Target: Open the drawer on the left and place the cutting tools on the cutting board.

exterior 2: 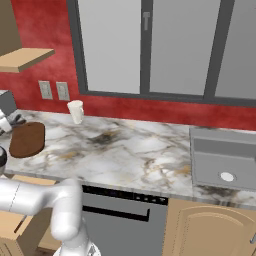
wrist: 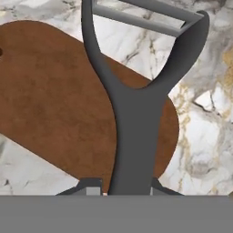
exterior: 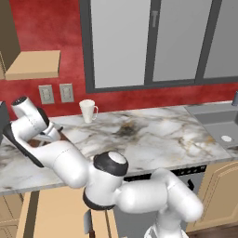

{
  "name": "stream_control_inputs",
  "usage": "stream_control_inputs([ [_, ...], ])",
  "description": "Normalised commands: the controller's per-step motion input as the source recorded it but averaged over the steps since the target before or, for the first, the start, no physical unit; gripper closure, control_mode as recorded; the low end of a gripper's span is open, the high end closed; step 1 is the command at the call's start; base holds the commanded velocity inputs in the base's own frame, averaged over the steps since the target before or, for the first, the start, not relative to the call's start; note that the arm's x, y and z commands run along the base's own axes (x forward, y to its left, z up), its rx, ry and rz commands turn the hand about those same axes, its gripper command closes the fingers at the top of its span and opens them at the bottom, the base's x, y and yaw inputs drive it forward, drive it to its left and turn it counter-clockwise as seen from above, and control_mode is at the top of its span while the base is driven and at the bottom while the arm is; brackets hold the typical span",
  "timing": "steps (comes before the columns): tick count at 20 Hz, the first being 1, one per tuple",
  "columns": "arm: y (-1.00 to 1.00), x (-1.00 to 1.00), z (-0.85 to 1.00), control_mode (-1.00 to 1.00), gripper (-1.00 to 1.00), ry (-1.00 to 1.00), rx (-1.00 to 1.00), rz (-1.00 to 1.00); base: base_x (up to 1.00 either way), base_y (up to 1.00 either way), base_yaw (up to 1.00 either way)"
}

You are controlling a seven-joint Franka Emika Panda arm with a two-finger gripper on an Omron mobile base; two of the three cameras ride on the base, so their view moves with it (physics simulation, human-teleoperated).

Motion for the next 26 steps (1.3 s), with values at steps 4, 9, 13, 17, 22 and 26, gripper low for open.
stream_control_inputs([
  [4,-0.56,0.11,-0.63,-1.0,1.0,0.0,0.0,0.04,0.0,0.0,0.0],
  [9,-0.23,0.35,-0.16,-1.0,1.0,0.0,0.0,0.0,0.0,0.0,0.0],
  [13,0.0,0.09,-0.53,-1.0,1.0,0.0,0.0,0.0,0.0,0.0,0.0],
  [17,0.0,0.01,-0.57,-1.0,1.0,0.0,0.02,0.0,0.0,0.0,0.0],
  [22,0.0,0.04,-0.15,-1.0,-1.0,0.0,0.01,0.0,0.0,0.0,0.0],
  [26,0.0,0.03,0.0,-1.0,-1.0,0.02,0.0,0.0,0.0,0.0,0.0],
])
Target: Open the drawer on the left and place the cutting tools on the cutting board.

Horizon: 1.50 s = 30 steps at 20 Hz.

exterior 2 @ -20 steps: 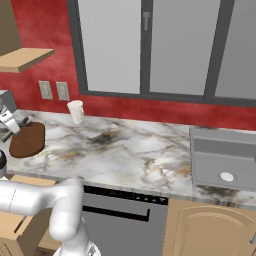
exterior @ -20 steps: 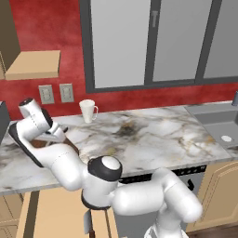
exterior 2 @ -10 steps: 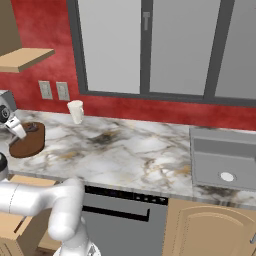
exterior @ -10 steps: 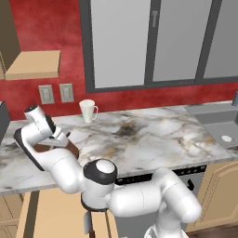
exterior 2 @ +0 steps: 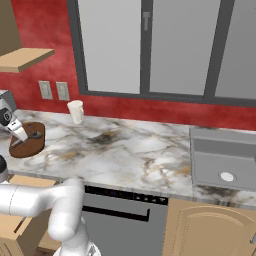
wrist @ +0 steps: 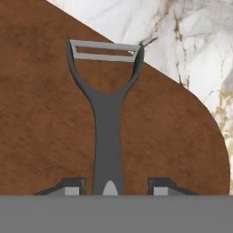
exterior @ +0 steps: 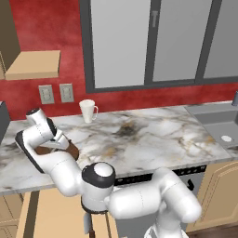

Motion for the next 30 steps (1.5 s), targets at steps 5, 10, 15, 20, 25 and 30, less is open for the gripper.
stream_control_inputs([
  [5,-0.06,-0.07,0.01,-1.0,-1.0,0.0,0.0,0.0,0.0,0.0,0.0],
  [10,-0.57,-0.89,0.04,-1.0,-1.0,-0.08,0.03,0.0,0.0,0.0,0.0],
  [15,-0.73,-1.0,0.42,-1.0,-1.0,-0.19,0.11,0.0,0.0,0.0,0.0],
  [20,-0.44,-0.93,0.78,-1.0,-1.0,-0.27,0.16,0.0,0.0,0.0,0.0],
  [25,-0.32,-1.0,0.14,-1.0,-1.0,-0.13,0.08,0.05,0.0,0.0,0.0],
  [30,-0.16,-1.0,-0.29,-1.0,-1.0,0.0,0.0,0.14,0.0,0.0,0.0],
])
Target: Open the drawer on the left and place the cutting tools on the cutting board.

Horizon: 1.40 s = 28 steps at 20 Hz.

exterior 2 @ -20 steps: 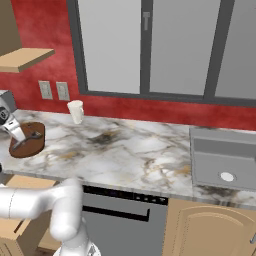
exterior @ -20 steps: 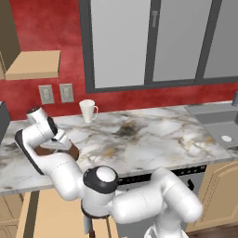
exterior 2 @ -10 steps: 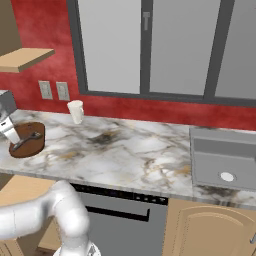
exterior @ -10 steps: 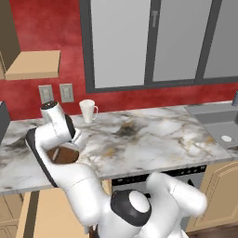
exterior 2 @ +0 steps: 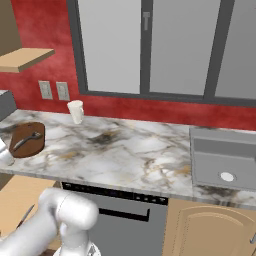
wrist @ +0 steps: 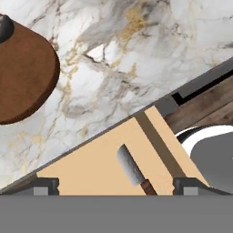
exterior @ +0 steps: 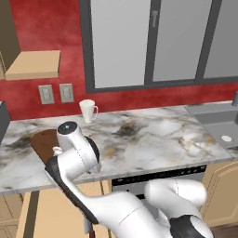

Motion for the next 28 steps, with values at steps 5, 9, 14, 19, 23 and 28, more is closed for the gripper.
stream_control_inputs([
  [5,0.01,-0.55,-0.14,-1.0,-1.0,0.0,0.0,0.18,0.0,0.0,0.0],
  [9,0.02,0.0,-0.1,-1.0,-1.0,0.01,-0.02,0.0,0.0,0.0,0.0],
  [14,0.16,-0.01,-0.47,-1.0,-1.0,0.15,-0.12,0.01,0.0,0.0,0.0],
  [19,0.32,0.0,-0.4,-1.0,-1.0,0.35,-0.17,0.01,0.0,0.0,0.0],
  [23,0.24,0.0,-0.39,-1.0,-1.0,0.39,-0.1,0.08,0.0,0.0,0.0],
  [28,0.01,-0.16,-0.35,-1.0,-1.0,0.07,-0.01,0.02,0.0,0.0,0.0],
])
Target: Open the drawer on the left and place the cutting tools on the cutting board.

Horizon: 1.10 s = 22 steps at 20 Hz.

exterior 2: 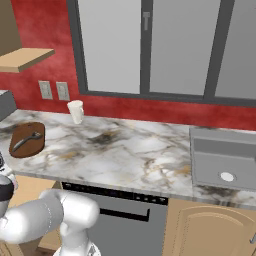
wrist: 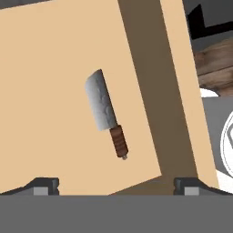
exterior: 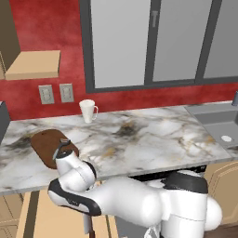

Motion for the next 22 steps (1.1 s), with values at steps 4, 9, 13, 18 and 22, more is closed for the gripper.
stream_control_inputs([
  [4,-0.19,-0.52,-0.66,-1.0,-1.0,0.11,0.0,0.04,0.0,0.0,0.0],
  [9,-0.23,-0.49,-0.59,-1.0,-1.0,0.01,0.0,0.05,0.0,0.0,0.0],
  [13,-0.17,-0.13,-0.27,-1.0,-1.0,0.0,0.01,0.01,0.0,0.0,0.0],
  [18,-0.01,0.0,-0.26,-1.0,-1.0,0.0,0.01,0.0,0.0,0.0,0.0],
  [22,0.01,0.0,-0.29,-1.0,-1.0,0.0,0.0,0.0,0.0,0.0,0.0],
])
